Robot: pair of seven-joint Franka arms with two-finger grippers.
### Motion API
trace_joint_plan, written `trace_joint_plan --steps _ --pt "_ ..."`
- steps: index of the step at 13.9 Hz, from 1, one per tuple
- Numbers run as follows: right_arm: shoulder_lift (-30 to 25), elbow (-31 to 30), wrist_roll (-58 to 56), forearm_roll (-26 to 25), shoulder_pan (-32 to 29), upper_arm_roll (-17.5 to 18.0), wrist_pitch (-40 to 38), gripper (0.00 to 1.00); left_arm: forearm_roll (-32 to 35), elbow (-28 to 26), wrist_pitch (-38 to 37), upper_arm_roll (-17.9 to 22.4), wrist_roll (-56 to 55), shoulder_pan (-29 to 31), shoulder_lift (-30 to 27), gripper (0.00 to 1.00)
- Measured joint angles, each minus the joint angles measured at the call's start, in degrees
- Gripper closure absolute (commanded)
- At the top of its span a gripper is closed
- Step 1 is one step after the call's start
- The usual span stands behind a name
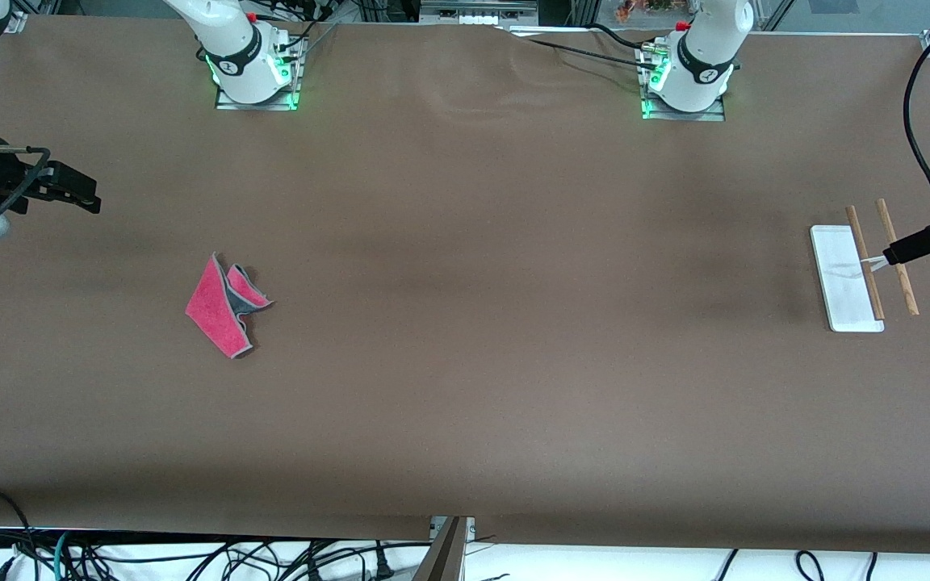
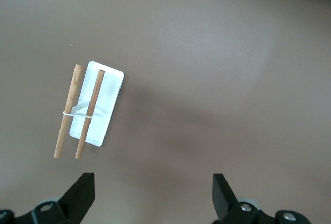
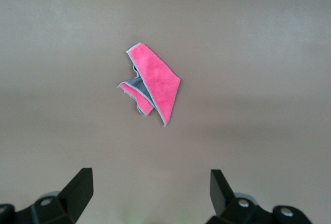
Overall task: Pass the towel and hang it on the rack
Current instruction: 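Move the right gripper toward the pink towel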
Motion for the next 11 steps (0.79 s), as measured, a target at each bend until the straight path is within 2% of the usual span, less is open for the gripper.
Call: trace_joint_plan --steps 11 --pt "1.3 0.9 -0.1 0.0 0.2 0.7 1.7 0.00 0.0 0.0 0.0 0.0 0.0 0.0 0.3 0.00"
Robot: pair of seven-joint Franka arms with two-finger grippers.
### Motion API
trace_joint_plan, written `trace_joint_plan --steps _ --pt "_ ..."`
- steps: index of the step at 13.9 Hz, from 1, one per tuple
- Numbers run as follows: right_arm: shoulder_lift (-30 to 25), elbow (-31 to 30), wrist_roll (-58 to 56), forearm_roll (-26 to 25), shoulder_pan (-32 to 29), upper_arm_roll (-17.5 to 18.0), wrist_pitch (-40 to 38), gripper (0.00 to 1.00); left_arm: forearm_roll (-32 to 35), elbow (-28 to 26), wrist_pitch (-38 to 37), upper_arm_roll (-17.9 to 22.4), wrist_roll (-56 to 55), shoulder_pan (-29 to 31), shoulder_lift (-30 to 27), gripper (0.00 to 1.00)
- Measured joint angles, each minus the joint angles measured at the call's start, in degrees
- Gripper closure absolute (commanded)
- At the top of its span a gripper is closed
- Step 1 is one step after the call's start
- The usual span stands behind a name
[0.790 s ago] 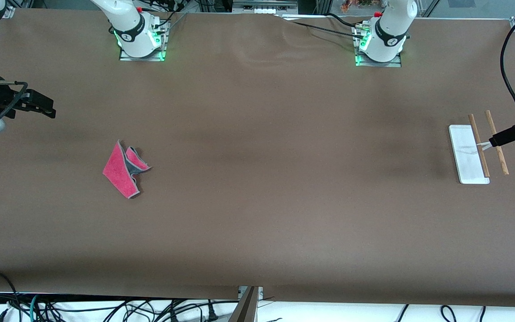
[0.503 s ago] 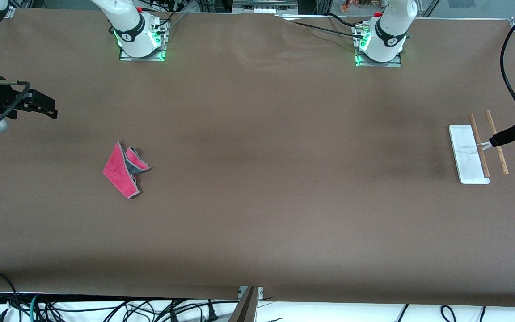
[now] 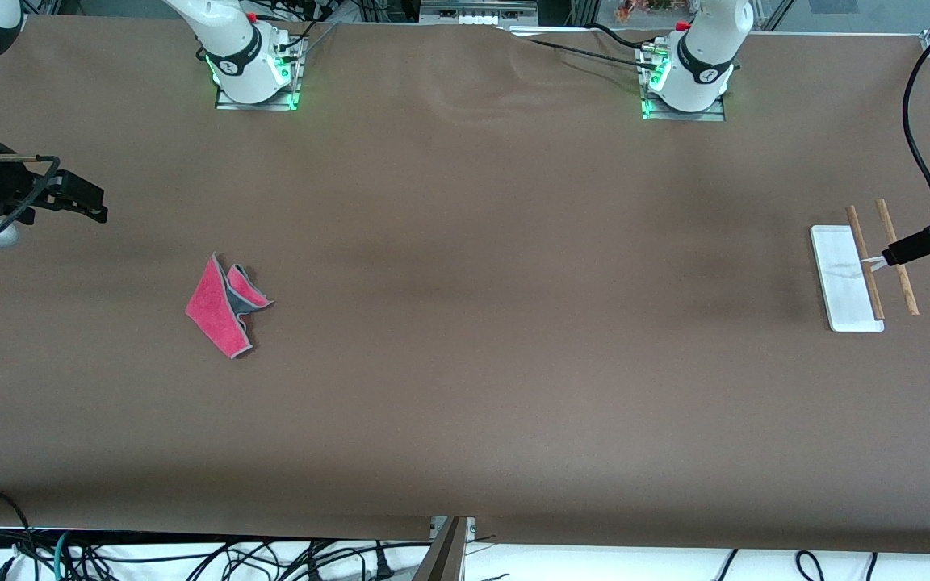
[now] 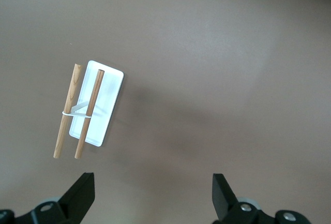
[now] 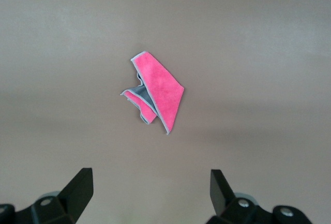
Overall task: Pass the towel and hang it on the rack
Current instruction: 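Move the right gripper toward the pink towel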
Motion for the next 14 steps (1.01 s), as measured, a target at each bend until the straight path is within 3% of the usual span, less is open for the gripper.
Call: trace_joint_plan --steps 9,14 --pt "0.5 0.0 -0.1 -0.3 0.9 0.1 1.0 0.00 0.0 0.0 0.0 -0.3 0.5 -0.3 1.0 0.00" --pt "0.9 0.0 -0.1 -1.1 2.3 0.2 1.3 0.00 -0.2 0.1 0.0 -3.2 0.5 -0.8 1.0 0.00"
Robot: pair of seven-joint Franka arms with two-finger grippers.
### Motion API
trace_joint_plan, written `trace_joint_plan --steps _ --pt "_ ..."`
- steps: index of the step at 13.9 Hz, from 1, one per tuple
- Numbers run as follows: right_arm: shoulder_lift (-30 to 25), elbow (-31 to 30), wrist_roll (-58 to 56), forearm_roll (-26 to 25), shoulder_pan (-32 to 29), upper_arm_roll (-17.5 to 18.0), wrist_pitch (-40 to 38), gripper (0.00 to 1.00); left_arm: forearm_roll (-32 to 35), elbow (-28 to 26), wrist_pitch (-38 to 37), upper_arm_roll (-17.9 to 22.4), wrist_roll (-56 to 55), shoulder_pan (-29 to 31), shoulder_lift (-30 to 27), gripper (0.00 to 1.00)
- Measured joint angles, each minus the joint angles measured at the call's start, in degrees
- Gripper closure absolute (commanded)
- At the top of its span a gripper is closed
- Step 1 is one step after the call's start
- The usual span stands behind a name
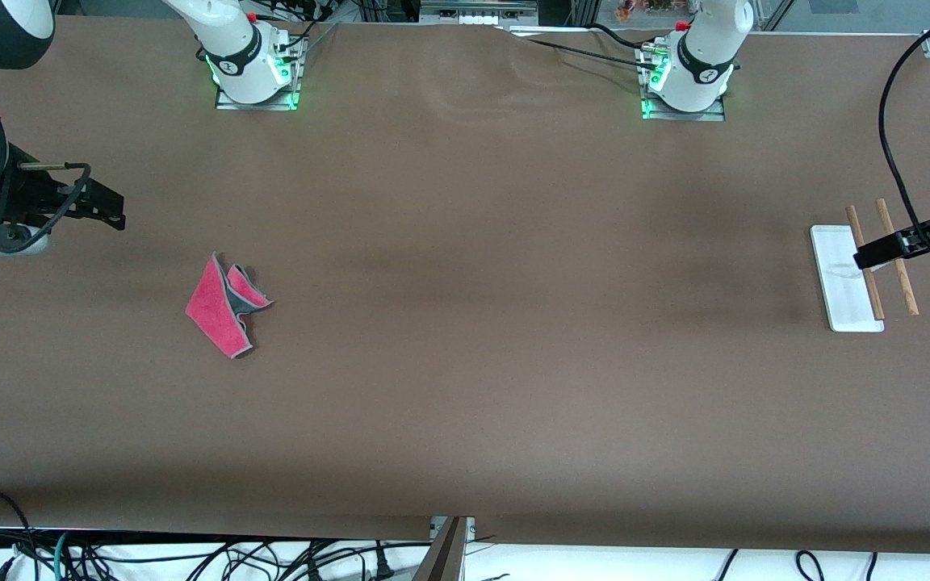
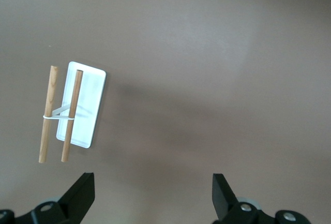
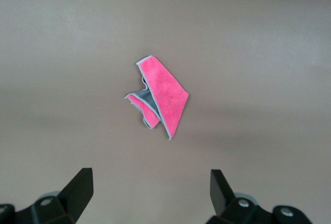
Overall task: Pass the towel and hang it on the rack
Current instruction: 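Move the right gripper toward the pink towel, then lower the right gripper onto the pink towel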
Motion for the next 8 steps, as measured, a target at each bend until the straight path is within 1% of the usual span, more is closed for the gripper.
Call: trace_joint_plan --steps 3,6,8 --pt "0.4 0.0 0.0 0.0 0.0 0.0 0.2 0.00 -0.1 0.2 -1.0 -0.6 0.0 -0.1 -0.1 0.00" --pt "1.3 0.0 0.0 0.0 0.0 0.0 1.4 0.00 -0.1 0.2 -1.4 -2.7 0.0 -0.2 -0.1 0.00" --pt "1.9 0.0 0.0 0.0 0.0 0.0 1.5 0.00 -0.1 0.2 -1.8 -3.4 0.0 -0.2 -0.1 0.00"
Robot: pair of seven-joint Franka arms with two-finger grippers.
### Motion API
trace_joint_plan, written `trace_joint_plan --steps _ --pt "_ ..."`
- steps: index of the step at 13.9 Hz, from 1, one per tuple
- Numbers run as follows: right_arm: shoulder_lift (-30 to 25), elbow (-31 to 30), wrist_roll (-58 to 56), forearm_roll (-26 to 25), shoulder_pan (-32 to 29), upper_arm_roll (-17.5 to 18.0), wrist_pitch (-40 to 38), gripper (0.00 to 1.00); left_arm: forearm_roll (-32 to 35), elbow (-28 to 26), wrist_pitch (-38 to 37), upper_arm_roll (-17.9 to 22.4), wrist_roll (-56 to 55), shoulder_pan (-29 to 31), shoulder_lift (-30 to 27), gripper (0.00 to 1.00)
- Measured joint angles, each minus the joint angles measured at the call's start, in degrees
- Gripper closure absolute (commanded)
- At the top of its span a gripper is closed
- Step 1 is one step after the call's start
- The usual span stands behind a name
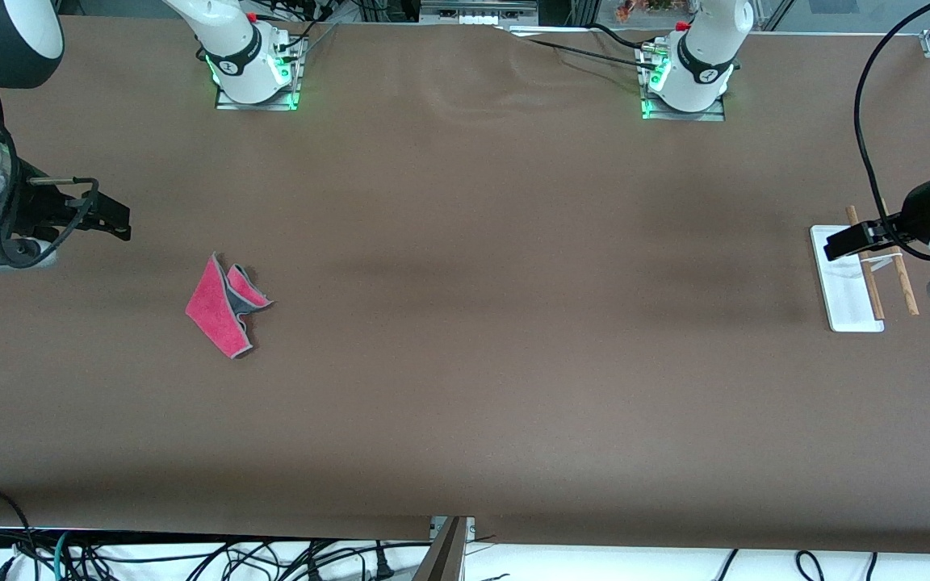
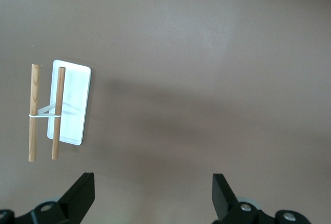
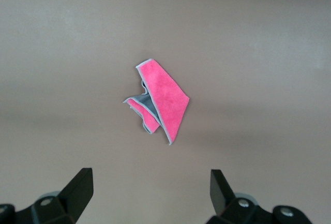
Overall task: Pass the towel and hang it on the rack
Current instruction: 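Lower the right gripper onto the pink towel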
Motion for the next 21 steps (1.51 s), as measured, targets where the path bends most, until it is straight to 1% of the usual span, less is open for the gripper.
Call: trace_joint_plan --steps 3,7,9,13,15,17,21 --pt "1.8 0.0 0.0 -0.1 0.0 0.0 -0.1 0.00 0.0 -1.2 -1.6 -0.9 0.0 0.0 -1.2 0.00" --pt "4.8 -0.1 0.0 -0.3 0.0 0.0 0.8 0.00 -2.7 -8.8 0.6 -1.6 -0.1 0.1 -7.2 0.00" --pt "7.1 -0.1 0.0 -0.3 0.0 0.0 2.5 0.00 -2.8 -11.3 1.6 -1.5 -0.1 0.5 -9.1 0.00" --pt "13.0 -0.2 0.1 -0.3 0.2 0.0 7.3 0.00 -2.8 -15.3 4.5 -1.4 0.0 2.3 -10.6 0.00" --pt "16.9 -0.2 0.2 -0.3 0.2 0.0 10.6 0.00 -3.0 -19.3 7.5 -1.4 0.0 3.0 -12.8 0.00" --pt "20.8 -0.2 0.2 -0.3 0.2 0.0 14.0 0.00 -3.2 -22.3 8.8 -1.4 0.0 3.3 -15.2 0.00" --pt "27.4 -0.2 0.2 -0.3 0.6 0.0 20.2 0.00 -3.2 -24.0 9.1 -1.4 0.0 4.1 -16.7 0.00"
